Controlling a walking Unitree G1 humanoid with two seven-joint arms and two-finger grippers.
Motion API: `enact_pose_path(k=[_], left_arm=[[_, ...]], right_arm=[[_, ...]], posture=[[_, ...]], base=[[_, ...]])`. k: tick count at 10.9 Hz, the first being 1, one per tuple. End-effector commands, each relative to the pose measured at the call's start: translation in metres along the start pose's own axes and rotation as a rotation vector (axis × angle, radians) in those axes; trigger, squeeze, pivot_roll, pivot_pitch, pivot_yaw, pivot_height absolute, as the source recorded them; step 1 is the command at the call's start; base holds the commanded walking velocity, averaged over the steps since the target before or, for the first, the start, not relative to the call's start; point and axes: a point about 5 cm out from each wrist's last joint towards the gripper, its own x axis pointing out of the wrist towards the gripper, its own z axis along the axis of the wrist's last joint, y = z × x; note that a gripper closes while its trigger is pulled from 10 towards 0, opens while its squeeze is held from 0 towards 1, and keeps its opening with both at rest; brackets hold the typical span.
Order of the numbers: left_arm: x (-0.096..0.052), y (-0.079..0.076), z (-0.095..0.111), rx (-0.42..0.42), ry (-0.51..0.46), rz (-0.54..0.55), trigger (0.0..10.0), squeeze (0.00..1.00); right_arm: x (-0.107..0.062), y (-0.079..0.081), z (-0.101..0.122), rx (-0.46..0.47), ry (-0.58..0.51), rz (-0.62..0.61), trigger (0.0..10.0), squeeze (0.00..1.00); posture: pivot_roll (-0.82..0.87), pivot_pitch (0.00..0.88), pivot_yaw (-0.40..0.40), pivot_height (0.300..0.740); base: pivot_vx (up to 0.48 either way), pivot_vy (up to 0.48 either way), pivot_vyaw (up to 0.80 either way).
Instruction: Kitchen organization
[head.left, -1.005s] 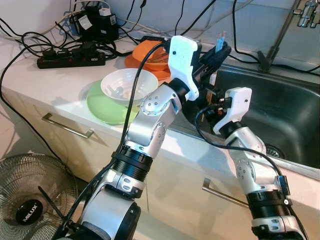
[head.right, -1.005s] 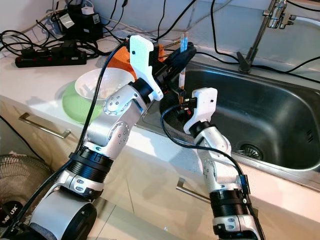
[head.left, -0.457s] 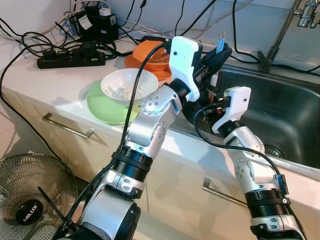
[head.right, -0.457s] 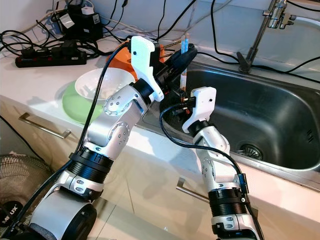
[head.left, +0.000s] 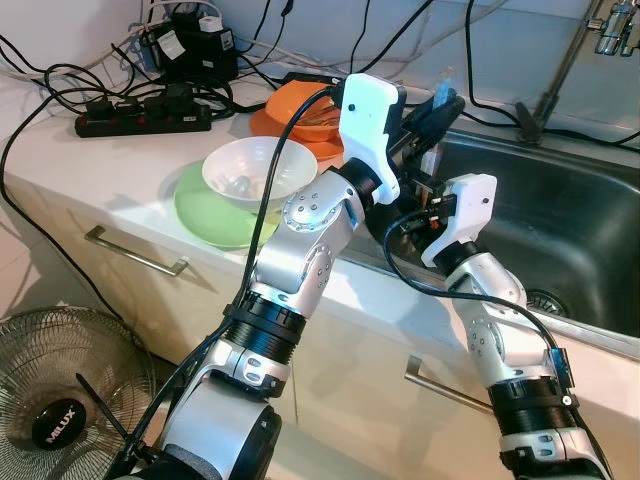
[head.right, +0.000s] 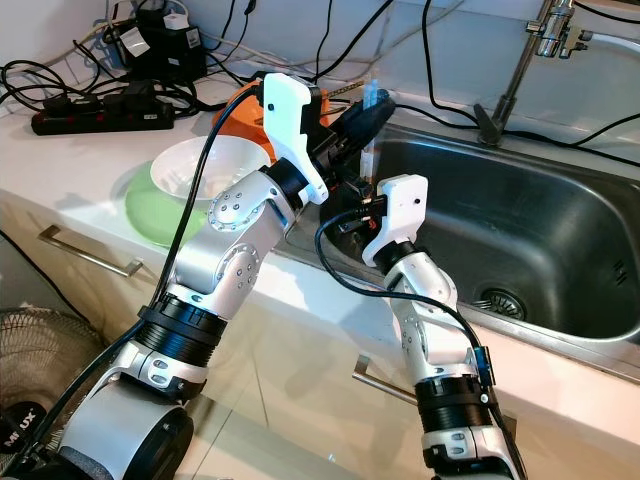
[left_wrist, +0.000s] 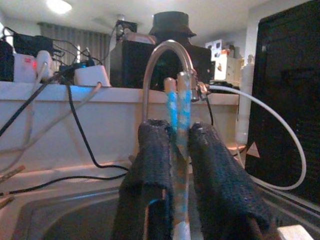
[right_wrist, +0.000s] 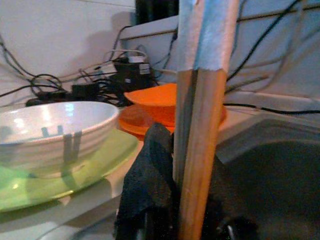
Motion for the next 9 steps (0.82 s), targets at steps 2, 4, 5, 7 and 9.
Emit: enact_pose_path(k=[2, 4, 5, 7, 9], left_arm=[[-0.001, -0.004, 0.000, -0.028, -0.026, 0.011, 10.0, 1.00], [-0.003, 0.000, 0.001, -0.020, -0.031, 0.028, 10.0, 1.00], [-0.004, 0.001, 0.003, -0.020, -0.035, 0.036, 10.0, 1.00], [-0.012, 0.007, -0.001, -0.019, -0.021, 0.067, 10.0, 0.00], [-0.034, 0.020, -0.014, -0.001, 0.047, 0.130, 10.0, 0.00]], right_arm=[[0.001, -0.008, 0.004, -0.003, -0.011, -0.029, 0.0, 0.00], [0.003, -0.015, 0.002, -0.007, -0.001, -0.053, 0.0, 0.00], [0.004, -0.017, 0.001, -0.011, 0.005, -0.059, 0.0, 0.00], [0.010, -0.026, 0.001, -0.025, 0.018, -0.098, 0.0, 0.00], [0.018, -0.040, -0.003, -0.048, 0.057, -0.144, 0.0, 0.00]], posture=[[0.13, 0.000, 0.004, 0.740], [0.13, 0.004, 0.002, 0.740], [0.13, 0.007, 0.001, 0.740], [0.14, 0.011, -0.001, 0.740], [0.15, 0.013, -0.004, 0.740]], base=[[0.000, 0.000, 0.00], [0.000, 0.000, 0.00], [0.000, 0.000, 0.00], [0.000, 0.000, 0.00], [0.000, 0.000, 0.00]])
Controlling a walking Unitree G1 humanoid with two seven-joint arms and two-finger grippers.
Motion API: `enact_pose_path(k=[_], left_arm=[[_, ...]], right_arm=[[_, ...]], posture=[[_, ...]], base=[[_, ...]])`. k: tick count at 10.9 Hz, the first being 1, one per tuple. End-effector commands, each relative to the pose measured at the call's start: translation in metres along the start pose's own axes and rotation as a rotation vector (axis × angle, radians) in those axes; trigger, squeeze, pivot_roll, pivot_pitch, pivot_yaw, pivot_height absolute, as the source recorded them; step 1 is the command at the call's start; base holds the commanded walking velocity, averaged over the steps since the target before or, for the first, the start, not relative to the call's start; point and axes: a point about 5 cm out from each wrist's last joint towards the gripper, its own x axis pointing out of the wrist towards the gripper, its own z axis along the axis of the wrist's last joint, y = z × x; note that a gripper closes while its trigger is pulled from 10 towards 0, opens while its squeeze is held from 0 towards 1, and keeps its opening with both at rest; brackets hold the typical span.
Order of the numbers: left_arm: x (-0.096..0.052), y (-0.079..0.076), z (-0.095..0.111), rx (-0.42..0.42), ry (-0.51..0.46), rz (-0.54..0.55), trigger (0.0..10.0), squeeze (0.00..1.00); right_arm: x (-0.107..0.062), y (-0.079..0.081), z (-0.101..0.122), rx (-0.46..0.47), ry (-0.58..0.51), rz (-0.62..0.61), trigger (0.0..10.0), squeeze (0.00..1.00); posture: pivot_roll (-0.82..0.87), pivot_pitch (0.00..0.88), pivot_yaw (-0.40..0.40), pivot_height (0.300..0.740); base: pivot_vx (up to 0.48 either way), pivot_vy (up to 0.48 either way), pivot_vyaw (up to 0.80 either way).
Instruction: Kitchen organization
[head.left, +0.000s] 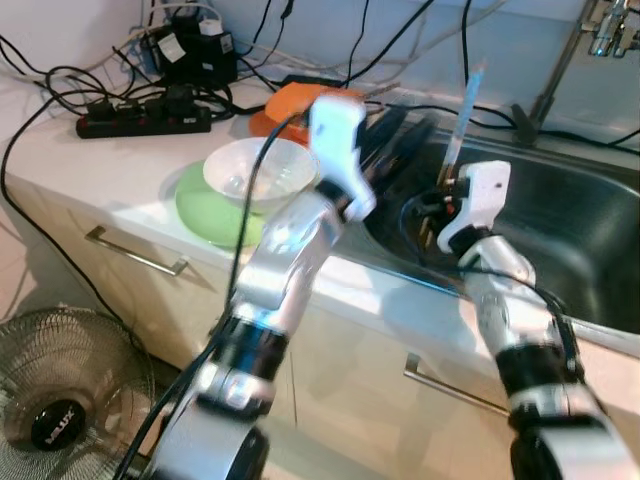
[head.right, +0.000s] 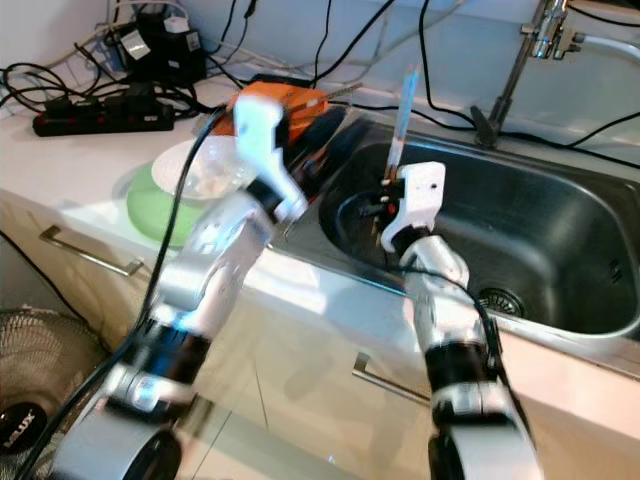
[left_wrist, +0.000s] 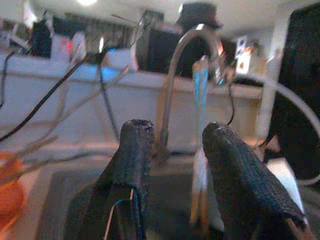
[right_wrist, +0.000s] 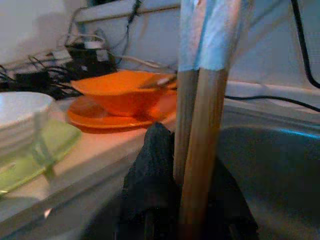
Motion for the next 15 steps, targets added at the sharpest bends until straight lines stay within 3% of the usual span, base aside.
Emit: enact_pose_path(k=[1, 2, 5, 11, 12, 13, 14, 15], left_arm=[[-0.008, 0.006, -0.003, 0.022, 0.032, 0.026, 10.0, 0.00], [-0.026, 0.010, -0.022, 0.046, 0.154, 0.021, 10.0, 0.00], [-0.056, 0.004, -0.056, 0.055, 0.382, -0.032, 10.0, 0.00], [-0.073, 0.000, -0.066, 0.042, 0.502, -0.025, 10.0, 0.00], [-0.074, -0.001, -0.066, 0.043, 0.506, -0.024, 10.0, 0.00], [-0.074, -0.001, -0.066, 0.042, 0.509, -0.023, 10.0, 0.00], [-0.075, -0.003, -0.066, 0.038, 0.514, -0.025, 10.0, 0.00], [-0.075, -0.004, -0.066, 0.036, 0.516, -0.026, 10.0, 0.00]], right_arm=[[0.004, -0.008, 0.003, -0.029, 0.000, -0.042, 1.3, 0.00], [0.009, -0.015, 0.001, -0.051, 0.037, -0.086, 10.0, 0.00], [0.015, -0.020, -0.011, -0.083, 0.134, -0.143, 10.0, 0.00], [0.010, -0.012, -0.042, -0.091, 0.304, -0.143, 10.0, 0.00], [0.009, -0.010, -0.044, -0.090, 0.315, -0.136, 10.0, 0.13], [0.009, -0.009, -0.045, -0.089, 0.321, -0.132, 10.0, 0.89], [0.009, -0.008, -0.046, -0.085, 0.324, -0.130, 10.0, 1.00], [0.009, -0.008, -0.046, -0.091, 0.326, -0.129, 10.0, 0.27]], posture=[[0.15, 0.014, -0.004, 0.740], [0.16, 0.015, -0.005, 0.740], [0.18, 0.018, -0.013, 0.740], [0.20, 0.020, -0.027, 0.740], [0.20, 0.021, -0.029, 0.740], [0.20, 0.022, -0.030, 0.740], [0.20, 0.021, -0.030, 0.740], [0.20, 0.021, -0.031, 0.740]], base=[[0.000, 0.000, 0.00], [0.000, 0.000, 0.00], [0.000, 0.000, 0.00], [0.000, 0.000, 0.00], [0.000, 0.000, 0.00], [0.000, 0.000, 0.00], [0.000, 0.000, 0.00], [0.000, 0.000, 0.00]])
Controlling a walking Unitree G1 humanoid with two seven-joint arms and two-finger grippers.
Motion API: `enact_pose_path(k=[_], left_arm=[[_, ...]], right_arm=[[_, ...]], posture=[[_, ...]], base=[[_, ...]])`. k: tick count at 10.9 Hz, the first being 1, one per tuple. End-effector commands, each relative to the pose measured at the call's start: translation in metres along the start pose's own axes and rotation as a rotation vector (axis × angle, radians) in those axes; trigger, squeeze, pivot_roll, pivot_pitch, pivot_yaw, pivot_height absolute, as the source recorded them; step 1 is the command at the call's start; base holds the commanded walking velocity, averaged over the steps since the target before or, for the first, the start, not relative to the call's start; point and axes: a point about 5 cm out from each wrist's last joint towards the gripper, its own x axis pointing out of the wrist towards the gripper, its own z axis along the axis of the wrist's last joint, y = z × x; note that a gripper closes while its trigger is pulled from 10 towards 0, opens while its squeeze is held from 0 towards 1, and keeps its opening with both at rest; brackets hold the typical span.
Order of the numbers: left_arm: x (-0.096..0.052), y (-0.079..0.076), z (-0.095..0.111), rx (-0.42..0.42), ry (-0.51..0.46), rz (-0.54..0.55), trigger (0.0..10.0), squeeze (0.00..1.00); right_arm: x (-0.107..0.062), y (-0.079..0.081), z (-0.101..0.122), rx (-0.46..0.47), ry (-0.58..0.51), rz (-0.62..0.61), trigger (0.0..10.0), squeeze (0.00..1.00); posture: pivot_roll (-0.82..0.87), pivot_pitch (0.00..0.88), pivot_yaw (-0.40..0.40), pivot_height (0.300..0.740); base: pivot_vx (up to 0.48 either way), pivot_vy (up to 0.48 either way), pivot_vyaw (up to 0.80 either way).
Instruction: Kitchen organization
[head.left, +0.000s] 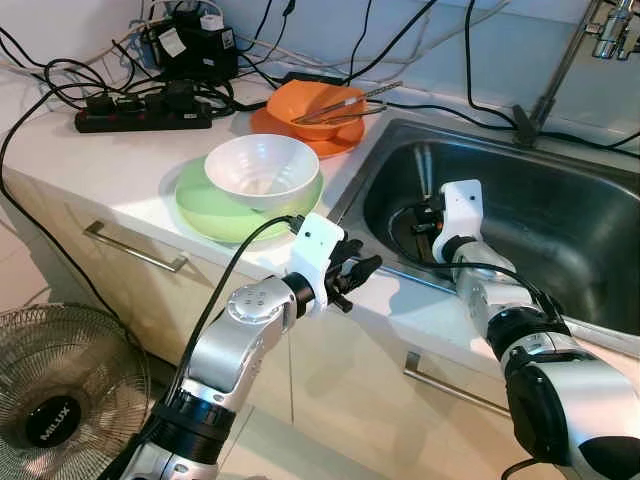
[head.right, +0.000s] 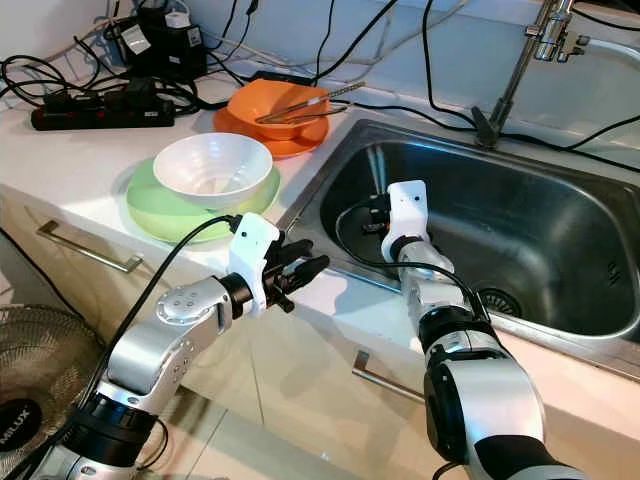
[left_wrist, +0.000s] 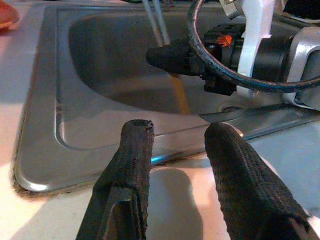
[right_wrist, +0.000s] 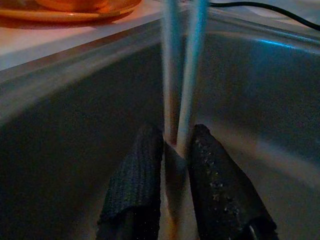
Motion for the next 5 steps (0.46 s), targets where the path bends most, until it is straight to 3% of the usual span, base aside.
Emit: enact_pose_path(k=[1, 4, 5], left_arm=[[-0.0007, -0.0030, 0.0002, 0.009, 0.006, -0.006, 10.0, 0.00], [-0.0007, -0.0040, 0.0004, 0.010, 0.008, -0.006, 10.0, 0.00], [-0.0003, -0.0049, 0.0010, 0.010, 0.006, -0.008, 10.0, 0.00]], right_arm=[[0.0004, 0.0035, -0.0033, -0.004, 0.019, 0.009, 10.0, 0.00], [0.0004, 0.0033, -0.0021, -0.004, 0.008, 0.011, 10.0, 0.00], [0.0002, 0.0026, -0.0015, 0.007, 0.001, 0.009, 10.0, 1.00]], posture=[[0.20, 0.021, -0.031, 0.740], [0.20, 0.018, -0.029, 0.740], [0.20, 0.016, -0.029, 0.740]], base=[[0.000, 0.000, 0.00], [0.000, 0.000, 0.00], [0.000, 0.000, 0.00]])
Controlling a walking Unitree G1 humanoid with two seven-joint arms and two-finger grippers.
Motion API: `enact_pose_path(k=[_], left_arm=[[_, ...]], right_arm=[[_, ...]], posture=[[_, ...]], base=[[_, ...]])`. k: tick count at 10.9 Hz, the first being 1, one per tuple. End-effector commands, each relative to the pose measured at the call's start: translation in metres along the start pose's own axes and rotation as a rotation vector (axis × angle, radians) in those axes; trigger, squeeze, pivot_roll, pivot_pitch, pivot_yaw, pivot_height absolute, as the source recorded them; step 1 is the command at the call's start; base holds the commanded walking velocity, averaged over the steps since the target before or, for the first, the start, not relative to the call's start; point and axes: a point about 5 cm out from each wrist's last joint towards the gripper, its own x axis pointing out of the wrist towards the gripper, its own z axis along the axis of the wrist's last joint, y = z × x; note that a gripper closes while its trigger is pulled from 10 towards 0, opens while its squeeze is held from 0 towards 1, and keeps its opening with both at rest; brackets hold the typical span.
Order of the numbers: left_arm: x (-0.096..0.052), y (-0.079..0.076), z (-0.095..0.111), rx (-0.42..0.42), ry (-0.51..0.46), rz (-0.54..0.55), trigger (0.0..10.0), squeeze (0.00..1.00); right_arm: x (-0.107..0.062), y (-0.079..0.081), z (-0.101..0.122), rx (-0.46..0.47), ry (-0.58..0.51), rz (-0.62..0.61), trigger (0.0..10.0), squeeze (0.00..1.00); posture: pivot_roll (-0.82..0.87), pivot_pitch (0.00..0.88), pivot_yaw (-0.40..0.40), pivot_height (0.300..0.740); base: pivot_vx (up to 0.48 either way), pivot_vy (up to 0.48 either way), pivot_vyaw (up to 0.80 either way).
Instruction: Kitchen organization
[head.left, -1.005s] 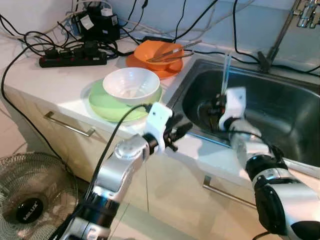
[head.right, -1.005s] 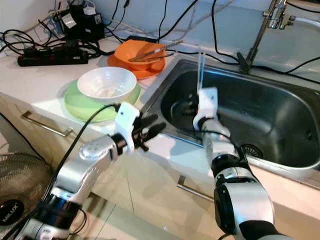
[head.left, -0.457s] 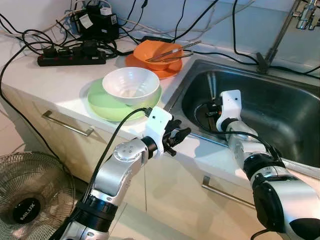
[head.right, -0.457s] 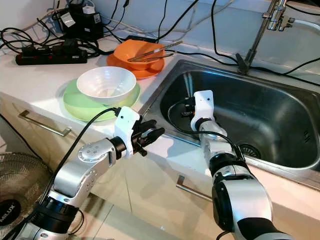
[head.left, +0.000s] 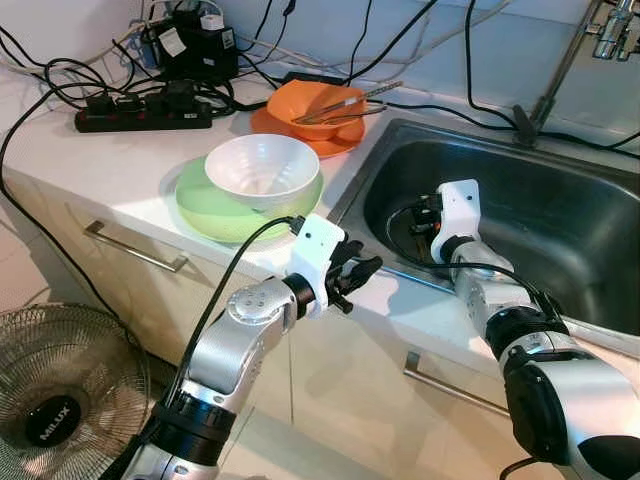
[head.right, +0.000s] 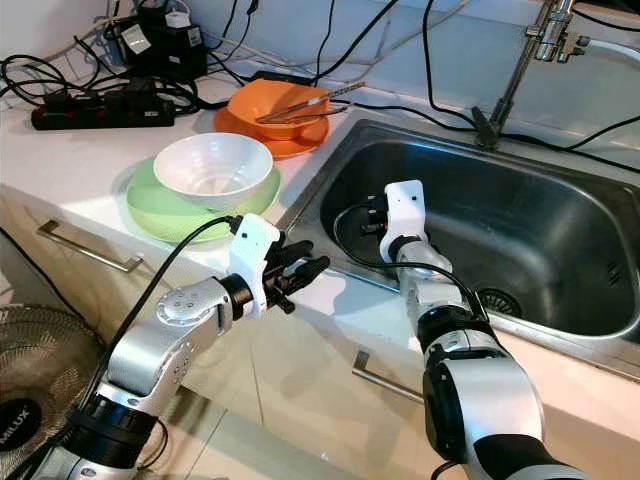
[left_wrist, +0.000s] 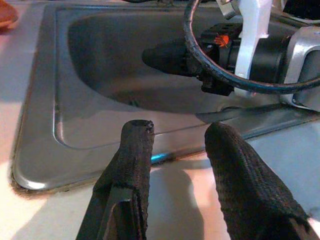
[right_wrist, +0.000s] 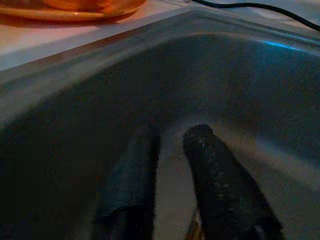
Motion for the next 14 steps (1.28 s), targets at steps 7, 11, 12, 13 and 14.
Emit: enact_pose_path(k=[7, 11, 12, 13, 14], left_arm=[[0.003, 0.003, 0.009, 0.053, -0.073, 0.077, 10.0, 0.00], [0.000, 0.018, 0.009, 0.128, -0.123, 0.210, 10.0, 0.00], [-0.002, 0.020, 0.010, 0.138, -0.150, 0.240, 10.0, 0.00], [-0.003, 0.021, 0.010, 0.148, -0.165, 0.253, 10.0, 0.00], [-0.004, 0.022, 0.011, 0.158, -0.187, 0.272, 10.0, 0.00]], right_arm=[[-0.005, -0.013, 0.058, 0.039, -0.350, 0.012, 10.0, 0.00], [-0.035, -0.001, 0.045, 0.053, -0.477, 0.113, 10.0, 0.00], [-0.047, 0.002, 0.031, 0.044, -0.479, 0.132, 10.0, 0.00], [-0.054, 0.001, 0.025, 0.055, -0.480, 0.132, 10.0, 0.00], [-0.065, 0.002, 0.020, 0.045, -0.491, 0.145, 10.0, 0.00]], posture=[[0.16, 0.000, -0.014, 0.740], [0.14, 0.000, -0.011, 0.740], [0.14, 0.000, -0.011, 0.740], [0.14, 0.000, -0.008, 0.740], [0.14, 0.000, -0.008, 0.740]], base=[[0.000, 0.000, 0.00], [0.000, 0.000, 0.00], [0.000, 0.000, 0.00], [0.000, 0.000, 0.00], [0.000, 0.000, 0.00]])
